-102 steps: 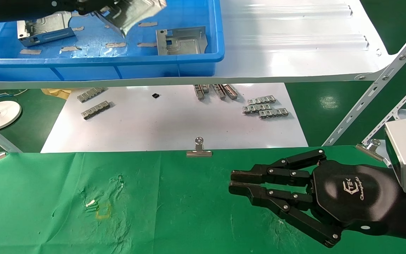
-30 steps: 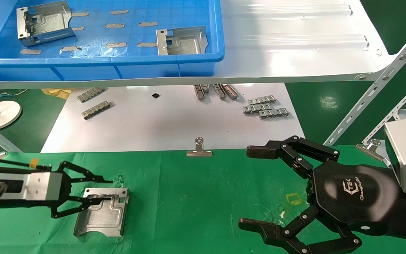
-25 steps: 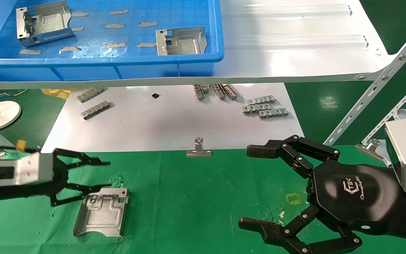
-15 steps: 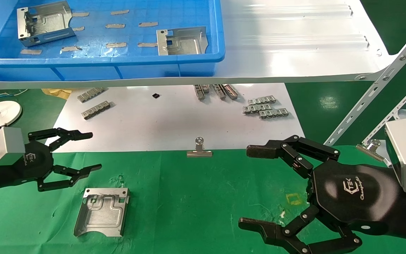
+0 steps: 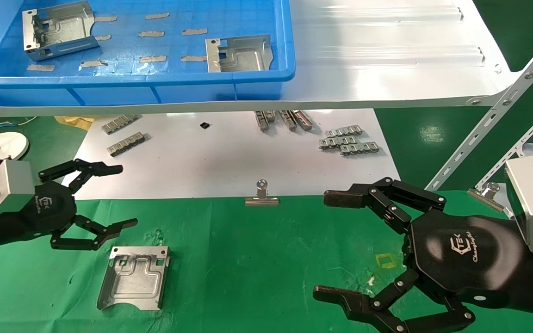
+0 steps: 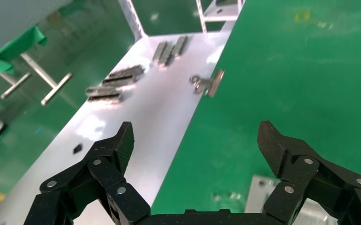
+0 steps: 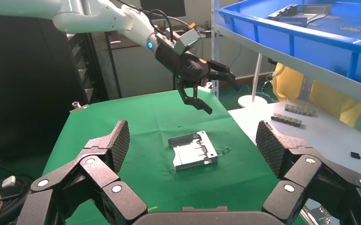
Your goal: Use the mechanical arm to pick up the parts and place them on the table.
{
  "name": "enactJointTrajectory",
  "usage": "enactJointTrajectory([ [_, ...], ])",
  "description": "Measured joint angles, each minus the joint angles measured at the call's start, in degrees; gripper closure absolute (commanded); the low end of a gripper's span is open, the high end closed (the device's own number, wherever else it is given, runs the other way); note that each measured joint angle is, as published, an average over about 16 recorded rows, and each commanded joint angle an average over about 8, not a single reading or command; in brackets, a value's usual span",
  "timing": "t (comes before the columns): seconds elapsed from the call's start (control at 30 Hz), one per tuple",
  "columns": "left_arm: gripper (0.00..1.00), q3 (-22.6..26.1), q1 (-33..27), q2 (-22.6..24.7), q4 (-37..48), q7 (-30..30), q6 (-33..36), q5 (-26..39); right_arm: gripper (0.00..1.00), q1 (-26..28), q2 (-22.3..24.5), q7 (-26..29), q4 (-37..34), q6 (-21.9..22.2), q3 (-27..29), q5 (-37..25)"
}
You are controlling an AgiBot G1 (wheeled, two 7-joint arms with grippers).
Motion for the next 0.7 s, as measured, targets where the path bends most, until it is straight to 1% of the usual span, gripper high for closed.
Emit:
enactJointTrajectory([
  [0.7, 0.00, -11.1, 10.1, -2.6, -22.2, -17.7, -2.0, -2.3, 0.00, 0.0, 0.0, 0.0, 0.0, 0.0, 0.0, 0.0],
])
